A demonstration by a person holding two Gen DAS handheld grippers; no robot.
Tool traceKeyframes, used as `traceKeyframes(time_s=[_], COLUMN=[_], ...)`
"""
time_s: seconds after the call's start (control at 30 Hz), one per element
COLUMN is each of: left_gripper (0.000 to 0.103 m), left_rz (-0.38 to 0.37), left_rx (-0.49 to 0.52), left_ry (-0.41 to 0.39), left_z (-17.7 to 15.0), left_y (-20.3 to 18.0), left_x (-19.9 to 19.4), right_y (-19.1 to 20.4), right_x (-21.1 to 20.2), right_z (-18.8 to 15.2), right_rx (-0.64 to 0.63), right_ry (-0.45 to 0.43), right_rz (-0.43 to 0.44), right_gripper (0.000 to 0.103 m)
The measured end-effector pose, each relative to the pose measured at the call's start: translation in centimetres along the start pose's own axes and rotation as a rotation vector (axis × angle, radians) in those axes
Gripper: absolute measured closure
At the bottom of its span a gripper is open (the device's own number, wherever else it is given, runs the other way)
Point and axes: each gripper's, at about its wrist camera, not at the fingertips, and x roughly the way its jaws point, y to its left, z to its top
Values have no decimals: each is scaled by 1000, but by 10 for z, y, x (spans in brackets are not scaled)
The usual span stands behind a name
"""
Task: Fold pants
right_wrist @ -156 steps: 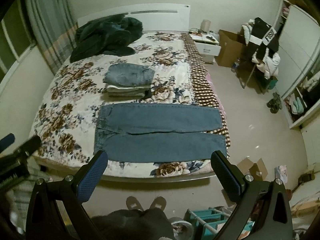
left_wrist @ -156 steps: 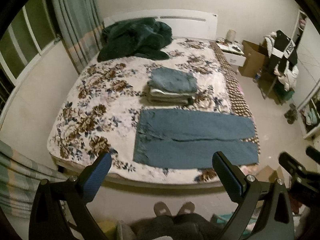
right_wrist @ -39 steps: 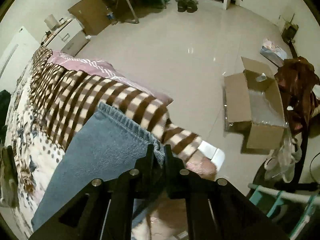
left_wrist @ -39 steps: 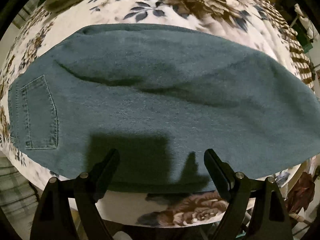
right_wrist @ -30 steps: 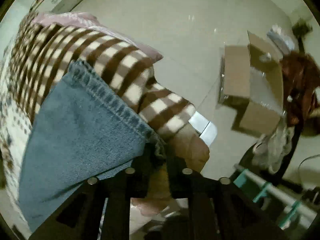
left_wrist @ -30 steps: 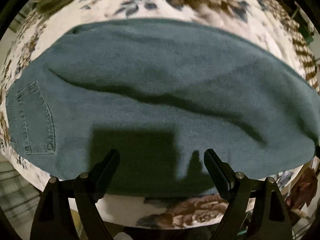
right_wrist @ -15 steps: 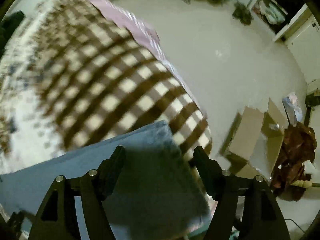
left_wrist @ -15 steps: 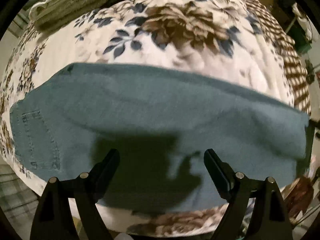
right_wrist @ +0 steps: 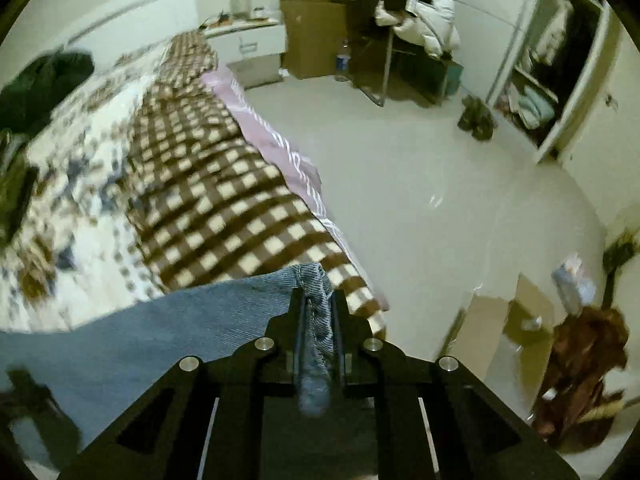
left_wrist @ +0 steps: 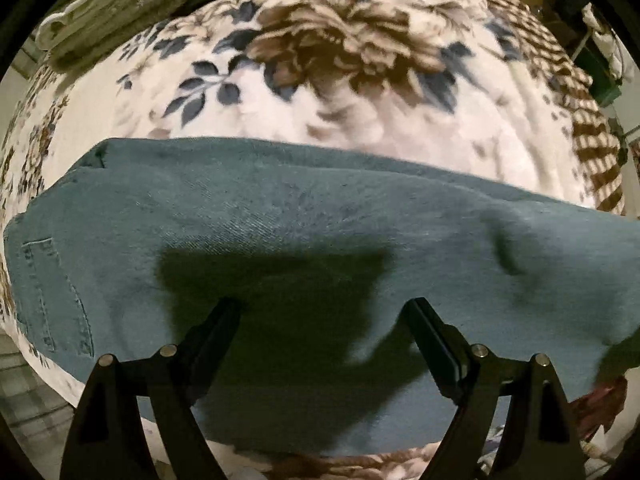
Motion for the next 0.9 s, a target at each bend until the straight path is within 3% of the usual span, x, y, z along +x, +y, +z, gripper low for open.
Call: traceKeyframes(time_s=[0.07, 0.1, 0.17, 0.23, 0.27, 0.4, 0.53, 0.6, 0.63, 0.7, 0.73, 0.8, 0.9], left_gripper=[17, 16, 15, 16, 16, 16, 14, 1, 0, 0, 0, 0, 0], left_rz=[21, 21, 6, -5, -25, -87, -98, -88, -84, -72, -73, -75, -64], left_rx=[-3, -10, -34, -41, -45, -23, 16, 60, 73, 84, 82, 77, 73], left_ry=[21, 35, 49, 63, 56, 34, 92, 64, 59, 46, 41, 40, 40], left_z=[-5, -6, -10, -14, -18, -22, -41, -49, -52, -61, -63, -66, -59], left_y=[9, 13, 16, 16, 16, 9, 0, -4, -6, -8, -6, -11, -12], left_x=[12, 18, 23, 21, 15, 5, 35, 43, 45, 46, 46, 45, 43], right_y=[12, 11, -9, -31, -39, -76, -81, -80, -79, -79, -78, -79, -76], right_x=[33, 61, 88, 78, 71, 47, 66, 76, 79, 78, 73, 62, 54], right_z=[-3, -4, -11, -14, -17, -59, -119, -134, -139, -143, -145, -147, -144], right_rx=[-1, 0, 109, 235, 276, 477, 654, 729, 763, 794, 794, 769, 735], right_ry=[129, 242, 375, 361, 344, 358, 414, 385, 356, 313, 278, 236, 178], right_rz=[-4, -9, 52, 126, 155, 285, 442, 557, 596, 626, 673, 699, 772], right_gripper=[89, 85, 67, 35, 33, 33, 32, 36, 36, 38, 48, 56, 57])
